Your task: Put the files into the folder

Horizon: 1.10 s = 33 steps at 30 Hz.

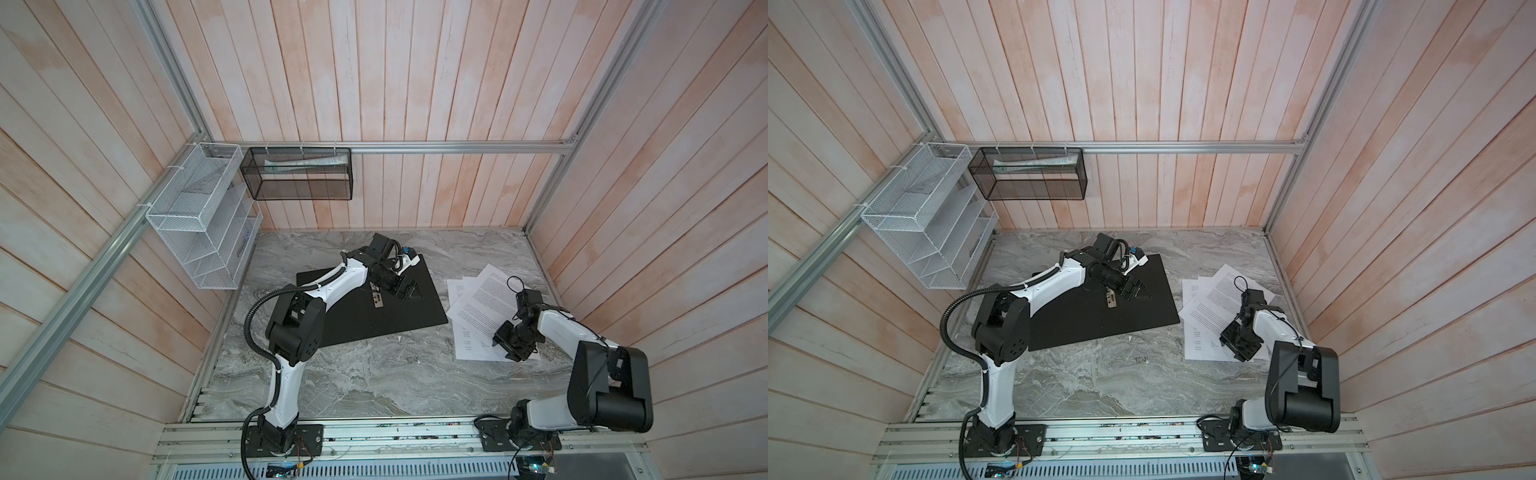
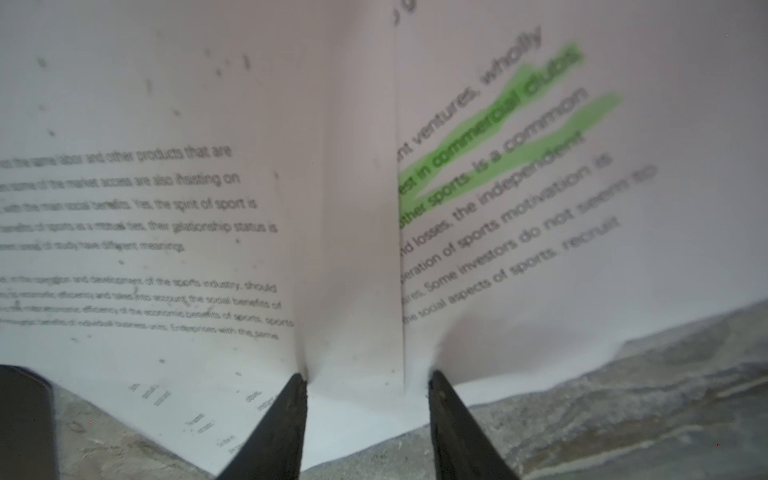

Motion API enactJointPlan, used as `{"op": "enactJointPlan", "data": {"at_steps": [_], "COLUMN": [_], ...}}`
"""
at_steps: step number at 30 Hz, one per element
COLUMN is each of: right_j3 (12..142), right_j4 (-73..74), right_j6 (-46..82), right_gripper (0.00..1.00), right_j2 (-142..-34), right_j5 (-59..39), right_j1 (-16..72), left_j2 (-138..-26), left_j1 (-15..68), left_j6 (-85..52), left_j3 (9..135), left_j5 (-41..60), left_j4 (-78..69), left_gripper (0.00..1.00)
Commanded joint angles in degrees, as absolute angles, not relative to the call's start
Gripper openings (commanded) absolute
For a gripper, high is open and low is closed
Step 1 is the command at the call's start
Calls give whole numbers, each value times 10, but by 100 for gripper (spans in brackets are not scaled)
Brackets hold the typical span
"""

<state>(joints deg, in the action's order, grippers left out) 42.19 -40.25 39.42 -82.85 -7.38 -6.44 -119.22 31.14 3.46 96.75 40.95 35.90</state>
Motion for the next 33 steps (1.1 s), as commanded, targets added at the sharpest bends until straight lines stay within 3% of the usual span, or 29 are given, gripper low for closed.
{"op": "enactJointPlan", "data": {"at_steps": [1,16,22,24,30,33], "right_j3": [430,419,421,427,466,487], "right_j4": [-399,-387,-388,-401,-440,-440], "right_j6": [399,390,388,388,404,408], "right_gripper": [45,22,2,5,34,40], "right_j2": [-840,-855,-842,-831,-757,-761], "right_j5": [-48,-27,-32,-33,-33,-42], "right_j1": [-51,-51,-51,-51,-48,-49], "left_j2": [-1170,-1154,-1149,-1147,-1143,-1143], "left_j1": [304,286,283,283,283,282], "left_j6": [45,52,53,56,66,69], "left_j3": [952,922,915,916,923,926], "left_j5": [431,444,446,448,451,452], "left_j4": [341,333,332,335,349,351], "left_gripper": [94,94,94,94,94,94]}}
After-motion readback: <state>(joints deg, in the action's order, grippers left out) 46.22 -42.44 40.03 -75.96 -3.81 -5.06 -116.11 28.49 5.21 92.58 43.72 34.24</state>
